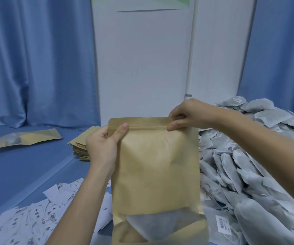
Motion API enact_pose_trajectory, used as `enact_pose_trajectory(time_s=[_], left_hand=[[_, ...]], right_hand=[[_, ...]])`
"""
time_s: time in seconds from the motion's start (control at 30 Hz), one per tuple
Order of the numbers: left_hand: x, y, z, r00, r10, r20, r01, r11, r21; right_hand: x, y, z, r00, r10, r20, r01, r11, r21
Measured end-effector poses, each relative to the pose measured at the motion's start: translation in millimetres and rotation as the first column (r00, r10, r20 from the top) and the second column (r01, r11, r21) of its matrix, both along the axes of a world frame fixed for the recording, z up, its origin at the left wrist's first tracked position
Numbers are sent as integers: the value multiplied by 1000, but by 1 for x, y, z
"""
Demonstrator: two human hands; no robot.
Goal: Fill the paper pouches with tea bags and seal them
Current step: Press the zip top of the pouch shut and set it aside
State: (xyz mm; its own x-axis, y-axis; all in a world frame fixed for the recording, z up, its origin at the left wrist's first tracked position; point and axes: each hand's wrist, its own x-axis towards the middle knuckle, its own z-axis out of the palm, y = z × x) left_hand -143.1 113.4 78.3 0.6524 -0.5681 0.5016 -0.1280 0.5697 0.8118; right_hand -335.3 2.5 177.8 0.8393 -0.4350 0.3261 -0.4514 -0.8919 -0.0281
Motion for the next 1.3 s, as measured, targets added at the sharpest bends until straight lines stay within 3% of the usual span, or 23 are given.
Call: enact_pose_trajectory(time_s=[0.13, 0.33, 0.57, 0.63, 0.7, 0.83, 0.87, 0.9, 0.93, 1.0, 1.07, 1.13, 1.23, 1.3], left_hand=[[4, -1, 1, 999, -26, -39, 27, 1000, 8], [11, -7, -4, 991, -45, -128, 46, 999, 5], [7, -14, -6, 989, -70, -133, 76, 996, 40], [9, -13, -9, 983, -145, -113, 154, 985, 75], [15, -9, -19, 950, -301, -88, 312, 934, 172], [13, 0, -48, 784, -598, -169, 603, 666, 439], [12, 0, -52, 789, -582, -198, 602, 668, 437], [13, 0, -52, 810, -538, -234, 584, 699, 412], [15, -2, -52, 827, -492, -272, 562, 738, 374], [20, -5, -47, 840, -426, -337, 523, 803, 287], [22, -7, -41, 825, -398, -402, 515, 823, 240], [25, -6, -36, 735, -464, -494, 603, 781, 165], [34, 8, -38, 550, -627, -552, 740, 672, -27], [45, 20, -50, 522, -622, -583, 718, 689, -93]], right_hand=[[-5, -6, -6, 999, -23, -39, 21, 999, -47], [-15, -15, -11, 997, -69, 32, 69, 997, -20], [-23, -24, -26, 956, -151, 250, 146, 989, 38], [-27, -29, -38, 893, -180, 413, 118, 978, 170], [-28, -30, -55, 772, -232, 591, 1, 931, 364], [-18, -26, -77, 456, -335, 824, -214, 858, 467], [-18, -23, -80, 414, -368, 833, -290, 814, 504], [-21, -22, -85, 429, -396, 812, -381, 736, 560], [-27, -19, -91, 514, -402, 758, -451, 625, 637], [-38, -14, -111, 756, -321, 570, -415, 438, 797], [-46, -10, -133, 864, -266, 427, -334, 331, 882], [-42, -8, -147, 806, -317, 500, -428, 270, 862], [-22, 1, -156, 645, -480, 594, -577, 203, 791], [-1, 6, -161, 584, -544, 602, -624, 174, 762]])
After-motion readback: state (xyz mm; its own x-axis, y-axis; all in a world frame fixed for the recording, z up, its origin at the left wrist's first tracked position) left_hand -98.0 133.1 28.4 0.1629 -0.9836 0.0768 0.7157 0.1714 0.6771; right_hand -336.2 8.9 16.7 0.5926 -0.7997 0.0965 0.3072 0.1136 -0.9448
